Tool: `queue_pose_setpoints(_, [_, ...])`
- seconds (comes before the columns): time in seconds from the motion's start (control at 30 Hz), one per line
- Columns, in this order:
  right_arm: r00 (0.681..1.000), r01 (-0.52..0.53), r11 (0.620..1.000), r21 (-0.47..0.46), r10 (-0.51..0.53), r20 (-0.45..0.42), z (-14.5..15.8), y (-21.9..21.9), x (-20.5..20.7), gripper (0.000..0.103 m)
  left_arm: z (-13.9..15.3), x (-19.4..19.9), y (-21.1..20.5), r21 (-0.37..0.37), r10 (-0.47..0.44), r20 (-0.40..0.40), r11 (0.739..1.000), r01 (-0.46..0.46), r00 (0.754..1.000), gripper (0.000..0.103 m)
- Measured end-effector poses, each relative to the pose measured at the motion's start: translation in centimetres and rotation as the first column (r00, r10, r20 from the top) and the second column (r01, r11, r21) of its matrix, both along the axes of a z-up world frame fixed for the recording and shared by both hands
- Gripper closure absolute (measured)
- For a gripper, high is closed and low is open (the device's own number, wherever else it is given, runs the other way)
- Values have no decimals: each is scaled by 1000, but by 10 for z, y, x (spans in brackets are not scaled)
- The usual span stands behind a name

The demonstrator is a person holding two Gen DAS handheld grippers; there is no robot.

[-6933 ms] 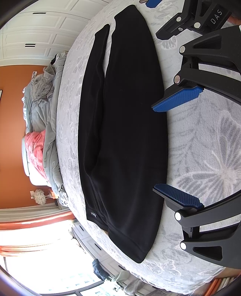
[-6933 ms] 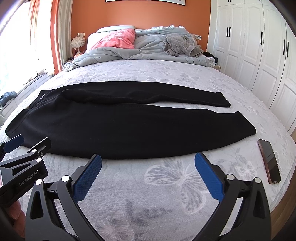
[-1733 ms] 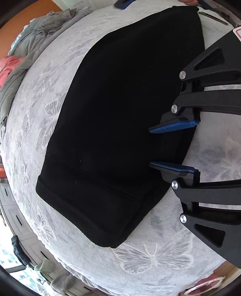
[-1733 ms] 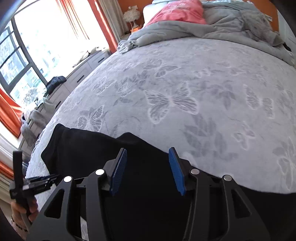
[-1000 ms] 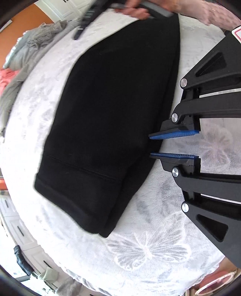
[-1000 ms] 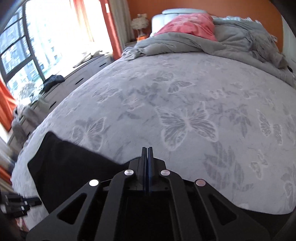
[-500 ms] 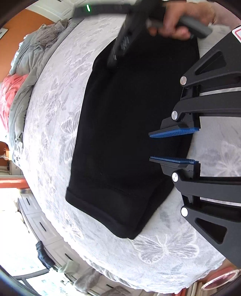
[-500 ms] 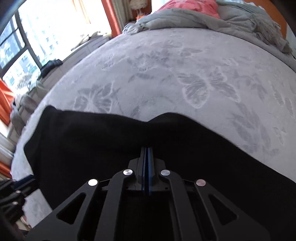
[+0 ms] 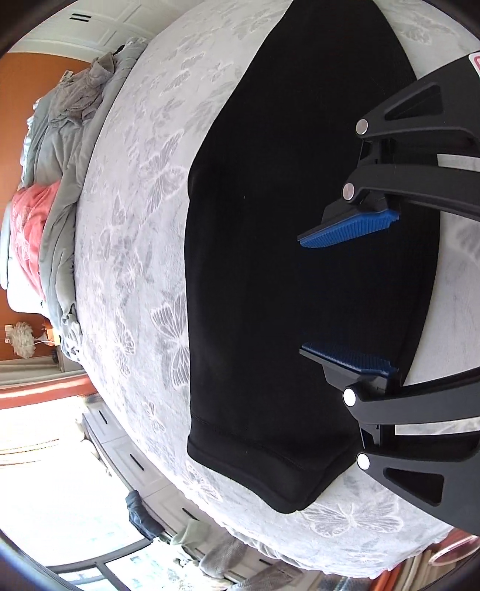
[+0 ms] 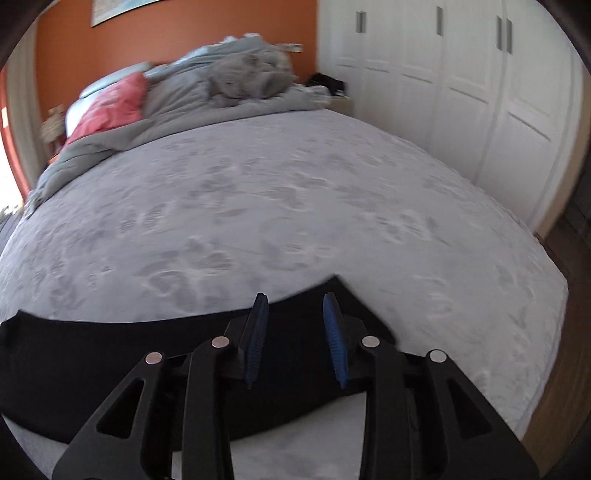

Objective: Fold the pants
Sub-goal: 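Open both grippers and release the folded pants onto the bed, then move the open right gripper to the pant leg ends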

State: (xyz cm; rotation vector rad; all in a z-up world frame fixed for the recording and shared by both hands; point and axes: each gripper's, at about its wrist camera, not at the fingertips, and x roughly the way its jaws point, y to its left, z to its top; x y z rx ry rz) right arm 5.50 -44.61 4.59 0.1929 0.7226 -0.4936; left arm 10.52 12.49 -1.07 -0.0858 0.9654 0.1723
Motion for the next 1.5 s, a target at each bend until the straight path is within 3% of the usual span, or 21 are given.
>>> queue_pose_setpoints(0.1, [996, 90, 992, 94, -88, -28, -20, -65, -26, 72, 3, -1, -7, -25, 10, 6, 1000, -10, 1000, 39])
queue_pose_setpoints(0.2, [997, 73, 977, 200, -65, -49, -42, -86, -33, 72, 1, -8, -12, -55, 23, 14, 998, -22, 1000, 37])
queue_pose_setpoints(0.4, [997, -18, 984, 178, 32, -77, -49, -66, 3, 67, -5, -8, -26, -115, 13, 24, 993, -10, 1000, 37])
queue_pose_setpoints(0.53, [982, -67, 972, 225, 104, -155, -73, -50, 26, 64, -11, -3, -32, -82, -12, 10, 997, 13, 1000, 33])
queue_pose_setpoints(0.57, [976, -80, 975, 209, 119, -183, -82, -45, 28, 55, -13, -1, -32, -83, -14, 0, 996, 14, 1000, 33])
queue_pose_setpoints(0.63, [964, -94, 988, 125, 122, -238, -93, -32, 34, 54, -15, 3, -28, -118, -8, -16, 993, 7, 1000, 33])
queue_pose_setpoints(0.7, [959, -124, 985, 120, 150, -239, -94, -25, 38, 95, -16, 4, -26, -149, 2, -17, 989, -5, 1000, 33])
queue_pose_setpoints(0.77, [970, -136, 989, 60, 146, -192, -69, -16, 35, 95, -15, 4, -26, -151, -2, -13, 988, 0, 1000, 33])
queue_pose_setpoints(0.87, [982, -188, 974, -123, 190, 3, 1, 13, 5, 95, -13, 3, -28, -142, -10, -5, 990, 9, 1000, 33])
queue_pose_setpoints(0.93, [978, -177, 957, -232, 196, 64, 8, 20, -6, 89, -13, 3, -28, -151, -9, -2, 989, 9, 1000, 33])
queue_pose_setpoints(0.97, [987, -143, 949, -279, 158, 31, -8, 15, -1, 65, -14, 3, -28, -156, -9, -3, 988, 9, 1000, 33])
queue_pose_setpoints(1.0, [993, -106, 956, -272, 86, -83, -34, 2, 13, 57, -15, 3, -29, -158, -9, -7, 987, 8, 1000, 33])
queue_pose_setpoints(1.03, [985, -68, 972, -226, 29, -171, -59, -14, 20, 61, -15, 3, -29, -156, -10, -11, 988, 8, 1000, 33])
queue_pose_setpoints(1.1, [974, -45, 994, -99, 22, -224, -82, -36, 17, 65, -16, 2, -29, -152, -13, -17, 988, 10, 1000, 33])
queue_pose_setpoints(1.23, [993, -4, 1000, 8, 5, -119, -65, -50, -2, 53, -15, 2, -30, -172, -9, -10, 985, 8, 1000, 33])
queue_pose_setpoints(1.3, [997, 8, 998, 58, -3, -82, -62, -56, -4, 36, -15, 2, -32, -170, -13, -8, 985, 12, 1000, 33])
queue_pose_setpoints(1.43, [992, 31, 993, 115, -16, -123, -80, -62, 12, 35, -16, 2, -30, -162, -10, -13, 987, 8, 1000, 33])
queue_pose_setpoints(1.5, [987, 49, 993, 103, -33, -157, -90, -60, 22, 42, -16, 3, -26, -178, 3, -18, 984, -6, 1000, 33])
